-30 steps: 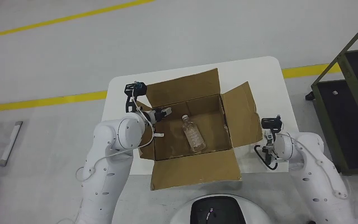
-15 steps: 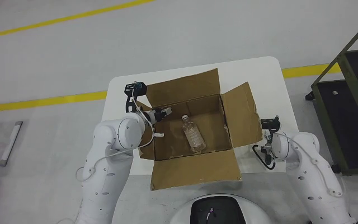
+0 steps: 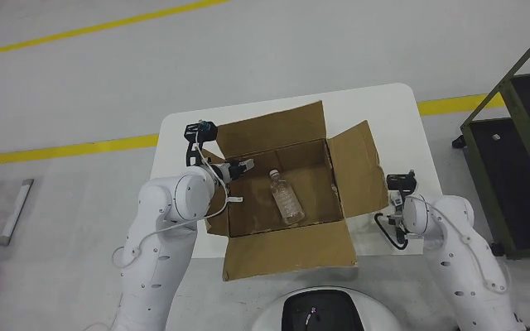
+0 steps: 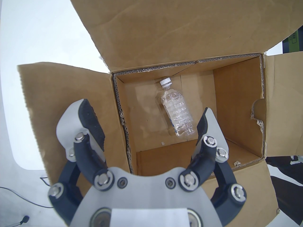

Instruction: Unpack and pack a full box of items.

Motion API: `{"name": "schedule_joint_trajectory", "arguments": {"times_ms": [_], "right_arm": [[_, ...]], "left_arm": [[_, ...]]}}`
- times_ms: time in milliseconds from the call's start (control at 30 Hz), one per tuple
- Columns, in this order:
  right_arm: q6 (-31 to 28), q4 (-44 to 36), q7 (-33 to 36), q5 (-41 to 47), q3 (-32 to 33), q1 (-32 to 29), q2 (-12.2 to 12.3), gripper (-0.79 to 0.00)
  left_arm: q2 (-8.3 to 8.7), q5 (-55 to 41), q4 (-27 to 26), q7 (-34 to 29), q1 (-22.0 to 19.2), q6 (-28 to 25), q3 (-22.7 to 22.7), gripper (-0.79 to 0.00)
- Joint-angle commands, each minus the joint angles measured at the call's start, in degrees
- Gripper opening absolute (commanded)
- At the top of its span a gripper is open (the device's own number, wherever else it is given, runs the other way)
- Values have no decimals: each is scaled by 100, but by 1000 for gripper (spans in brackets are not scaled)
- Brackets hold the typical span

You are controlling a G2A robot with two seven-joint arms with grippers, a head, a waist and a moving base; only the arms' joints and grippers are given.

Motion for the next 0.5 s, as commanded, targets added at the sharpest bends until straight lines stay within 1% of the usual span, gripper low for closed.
{"name": "schedule_joint_trajectory", "arguments": {"times_ms": [0,233,333,467], "right_arm": [[0,-97,0,71,76,-29,-10,-785],[226,-804,-227,651,668,-234,-18,-785],[341,-1251,-467,1317,1108,-344,-15,-785],[193,-1642,-815,2585,1725,-461,-10,-785]], "left_arm": [[0,0,0,0,0,0,0,0],[0,0,0,0,0,0,0,0],[0,0,0,0,0,0,0,0],[0,0,0,0,0,0,0,0]]}}
